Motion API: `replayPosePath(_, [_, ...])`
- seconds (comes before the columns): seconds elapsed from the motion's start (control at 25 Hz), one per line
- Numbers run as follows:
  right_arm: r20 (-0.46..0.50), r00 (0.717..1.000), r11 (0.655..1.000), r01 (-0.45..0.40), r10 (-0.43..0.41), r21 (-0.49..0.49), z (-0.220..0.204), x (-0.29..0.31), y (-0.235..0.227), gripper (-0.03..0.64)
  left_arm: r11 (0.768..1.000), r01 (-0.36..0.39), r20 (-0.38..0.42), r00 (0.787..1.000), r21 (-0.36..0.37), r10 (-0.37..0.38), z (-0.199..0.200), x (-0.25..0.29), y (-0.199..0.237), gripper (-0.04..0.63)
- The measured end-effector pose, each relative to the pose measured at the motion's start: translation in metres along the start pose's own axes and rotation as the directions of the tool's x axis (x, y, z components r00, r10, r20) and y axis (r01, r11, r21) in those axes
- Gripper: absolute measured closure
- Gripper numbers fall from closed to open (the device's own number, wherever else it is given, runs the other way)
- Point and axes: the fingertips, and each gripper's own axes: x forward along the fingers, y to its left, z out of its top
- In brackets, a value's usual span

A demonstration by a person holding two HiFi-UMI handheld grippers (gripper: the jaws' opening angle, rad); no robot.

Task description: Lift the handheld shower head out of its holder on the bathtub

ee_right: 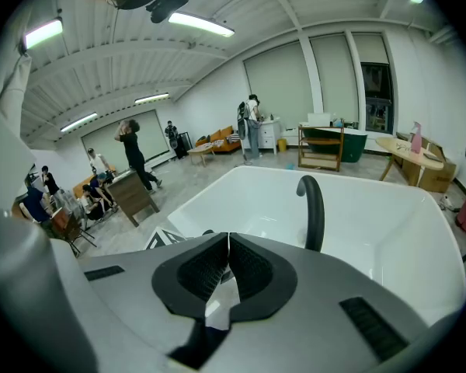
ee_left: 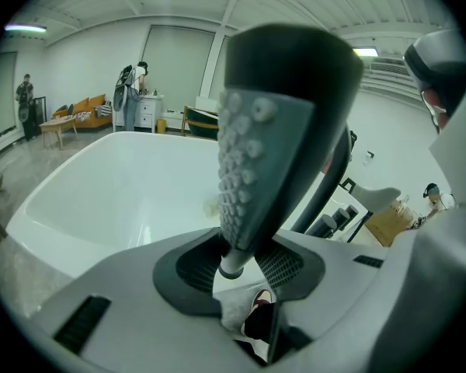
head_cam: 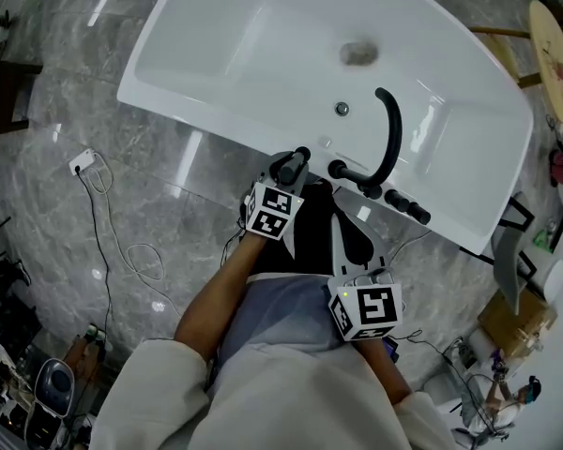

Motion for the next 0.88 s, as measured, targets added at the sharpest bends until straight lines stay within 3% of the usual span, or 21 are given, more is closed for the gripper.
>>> replayPosePath(0.32, [0.02, 1.0, 1.0, 0.005, -0.005, 0.01, 0.008, 0.0, 0.0, 0.598, 1.0, 0.002, 0.02, 1.0, 0.009, -0.002, 0.015, -0.011, 0.0, 0.457])
replayPosePath(0.68, [0.054, 0.999, 1.0, 0.005, -0.006, 0.014, 0.02, 0.0, 0.003, 0.598, 0.996, 0.038, 0.026, 0.999, 0.086, -0.041, 0.025, -0.021, -0.018, 0.457])
replayPosePath(0.88, [0.075, 0.997, 1.0, 0.014, -0.015, 0.02, 0.026, -0.001, 0.003, 0.598, 0.996, 0.036, 0.026, 0.999, 0.076, -0.038, 0.026, -0.029, -0.023, 0.457])
